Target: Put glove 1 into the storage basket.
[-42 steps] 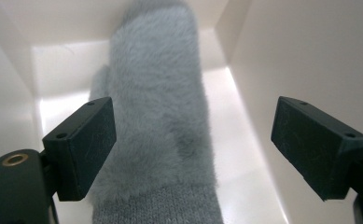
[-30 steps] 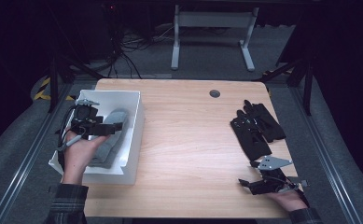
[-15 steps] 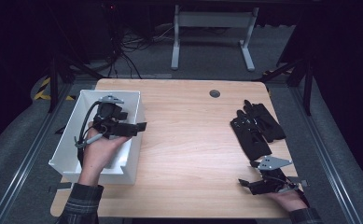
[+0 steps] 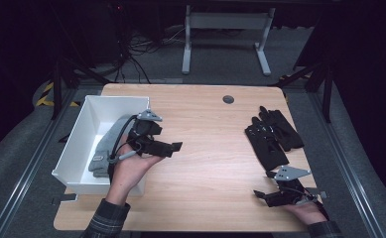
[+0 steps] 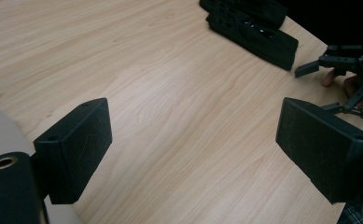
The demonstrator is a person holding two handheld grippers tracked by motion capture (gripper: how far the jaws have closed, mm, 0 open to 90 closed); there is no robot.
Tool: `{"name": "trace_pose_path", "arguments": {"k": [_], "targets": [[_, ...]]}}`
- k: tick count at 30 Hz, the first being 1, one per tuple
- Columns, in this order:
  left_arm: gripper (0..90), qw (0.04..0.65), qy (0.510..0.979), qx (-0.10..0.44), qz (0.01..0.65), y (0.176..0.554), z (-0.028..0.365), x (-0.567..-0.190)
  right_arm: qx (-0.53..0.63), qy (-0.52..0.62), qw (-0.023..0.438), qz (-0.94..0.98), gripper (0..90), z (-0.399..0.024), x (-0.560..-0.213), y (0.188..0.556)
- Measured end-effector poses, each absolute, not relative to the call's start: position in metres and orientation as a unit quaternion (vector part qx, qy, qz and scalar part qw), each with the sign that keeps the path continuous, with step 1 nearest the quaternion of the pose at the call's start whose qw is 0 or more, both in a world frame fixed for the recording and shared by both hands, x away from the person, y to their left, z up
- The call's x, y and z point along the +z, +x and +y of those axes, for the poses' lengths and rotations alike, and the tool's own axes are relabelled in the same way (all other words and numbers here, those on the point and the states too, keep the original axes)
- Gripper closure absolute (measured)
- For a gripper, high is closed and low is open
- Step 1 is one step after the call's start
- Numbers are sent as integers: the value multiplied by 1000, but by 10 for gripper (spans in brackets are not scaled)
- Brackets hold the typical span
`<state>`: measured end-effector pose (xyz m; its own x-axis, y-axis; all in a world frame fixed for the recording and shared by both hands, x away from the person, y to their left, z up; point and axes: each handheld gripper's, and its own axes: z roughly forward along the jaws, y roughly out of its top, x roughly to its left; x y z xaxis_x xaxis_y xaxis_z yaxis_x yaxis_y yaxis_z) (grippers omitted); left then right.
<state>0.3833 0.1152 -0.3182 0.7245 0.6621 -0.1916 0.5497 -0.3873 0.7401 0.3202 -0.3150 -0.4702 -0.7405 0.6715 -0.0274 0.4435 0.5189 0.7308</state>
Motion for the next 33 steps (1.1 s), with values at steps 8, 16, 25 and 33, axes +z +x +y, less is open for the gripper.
{"name": "trace_pose_path", "arguments": {"k": [8,16,25,33], "targets": [[113,412,840,57,348,376,91,-336,367,325,155,858,149,-315,-470,320],[101,409,853,50,321,370,69,-360,367,325,155,858,149,-315,-470,320],[88,396,866,56,301,366,63,-397,367,325,155,858,149,-315,-470,320],[88,372,874,65,304,361,66,-431,367,325,156,858,149,-315,-470,320]]}}
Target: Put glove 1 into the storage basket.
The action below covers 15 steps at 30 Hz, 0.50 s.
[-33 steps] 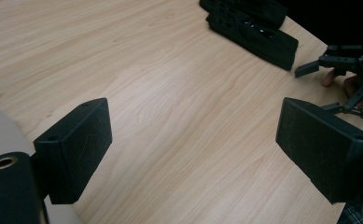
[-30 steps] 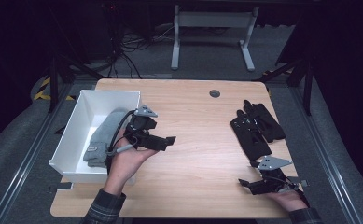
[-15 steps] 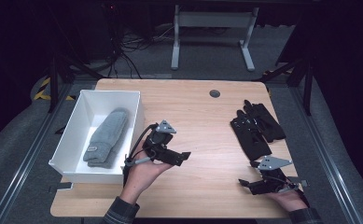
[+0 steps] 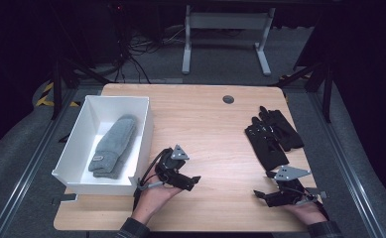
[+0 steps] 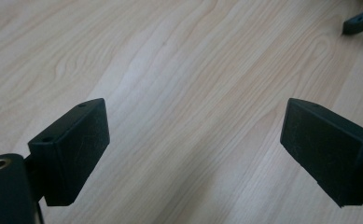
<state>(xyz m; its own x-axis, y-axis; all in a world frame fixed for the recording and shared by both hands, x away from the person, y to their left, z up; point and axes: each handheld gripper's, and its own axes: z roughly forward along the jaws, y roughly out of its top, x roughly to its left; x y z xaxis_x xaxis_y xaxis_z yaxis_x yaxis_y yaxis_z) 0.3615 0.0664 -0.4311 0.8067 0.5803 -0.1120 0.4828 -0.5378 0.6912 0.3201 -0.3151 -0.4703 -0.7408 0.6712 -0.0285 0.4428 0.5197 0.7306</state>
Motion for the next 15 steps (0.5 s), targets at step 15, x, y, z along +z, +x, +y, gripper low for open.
{"name": "trace_pose_path", "arguments": {"k": [15], "targets": [[46,339,887,52,309,356,80,-463,367,325,156,858,149,-315,-470,320]]}}
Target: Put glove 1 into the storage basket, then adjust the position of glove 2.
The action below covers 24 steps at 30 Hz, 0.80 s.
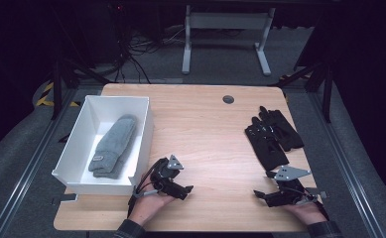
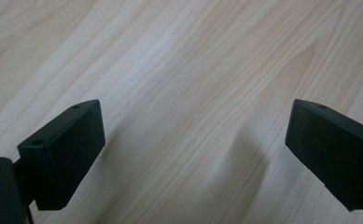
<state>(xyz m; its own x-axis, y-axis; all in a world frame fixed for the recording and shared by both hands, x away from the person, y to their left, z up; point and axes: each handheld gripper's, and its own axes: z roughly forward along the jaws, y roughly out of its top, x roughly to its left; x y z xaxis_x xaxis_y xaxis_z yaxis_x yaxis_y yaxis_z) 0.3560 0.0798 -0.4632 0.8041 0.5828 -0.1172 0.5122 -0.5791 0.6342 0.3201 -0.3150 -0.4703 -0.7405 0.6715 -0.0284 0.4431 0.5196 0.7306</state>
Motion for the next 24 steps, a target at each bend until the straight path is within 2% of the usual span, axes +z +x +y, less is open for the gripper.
{"name": "trace_pose_path", "arguments": {"k": [7,13,16,19,21,22,23,24], "targets": [[0,318,902,71,281,349,76,-470,366,325,155,858,147,-315,-470,320],[0,343,900,85,256,345,81,-476,357,332,137,862,182,-315,-465,321],[0,359,895,89,248,344,83,-479,370,339,143,853,279,-318,-456,321],[0,359,895,89,248,344,83,-479,383,346,156,842,436,-323,-445,323],[0,359,895,89,249,344,83,-479,378,352,165,840,572,-327,-440,326],[0,359,895,89,249,344,83,-479,378,352,165,840,572,-327,-440,326],[0,359,895,89,250,344,83,-479,371,364,170,837,717,-331,-435,334],[0,359,895,89,249,344,83,-479,371,364,170,837,717,-331,-435,334]]}}
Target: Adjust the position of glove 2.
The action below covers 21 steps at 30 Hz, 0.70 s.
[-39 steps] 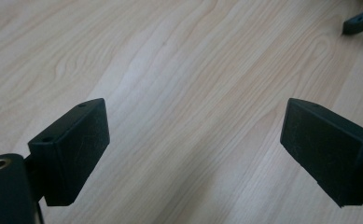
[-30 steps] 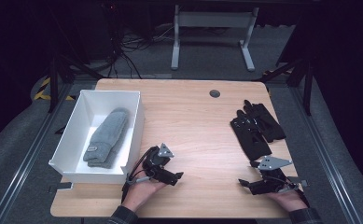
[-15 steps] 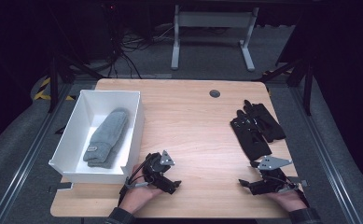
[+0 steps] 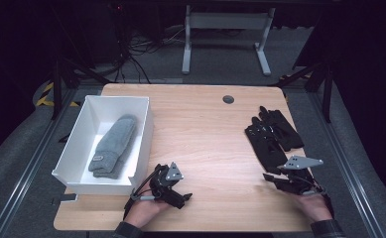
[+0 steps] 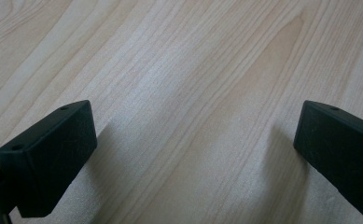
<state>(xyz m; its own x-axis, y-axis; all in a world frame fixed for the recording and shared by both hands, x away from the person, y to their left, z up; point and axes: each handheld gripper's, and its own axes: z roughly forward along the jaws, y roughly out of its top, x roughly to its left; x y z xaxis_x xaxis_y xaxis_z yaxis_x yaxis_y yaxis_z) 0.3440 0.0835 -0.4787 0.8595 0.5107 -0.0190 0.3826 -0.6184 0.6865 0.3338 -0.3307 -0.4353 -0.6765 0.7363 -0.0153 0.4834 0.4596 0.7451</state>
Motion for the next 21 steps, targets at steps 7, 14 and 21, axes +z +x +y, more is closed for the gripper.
{"name": "trace_pose_path", "arguments": {"k": [7,14,21], "targets": [[0,359,895,89,251,344,83,-479,361,399,196,820,900,-342,-429,359],[0,359,895,89,251,344,83,-479,347,416,210,814,900,-353,-435,377],[0,359,894,89,251,344,83,-479,310,412,182,838,900,-347,-450,386]]}}
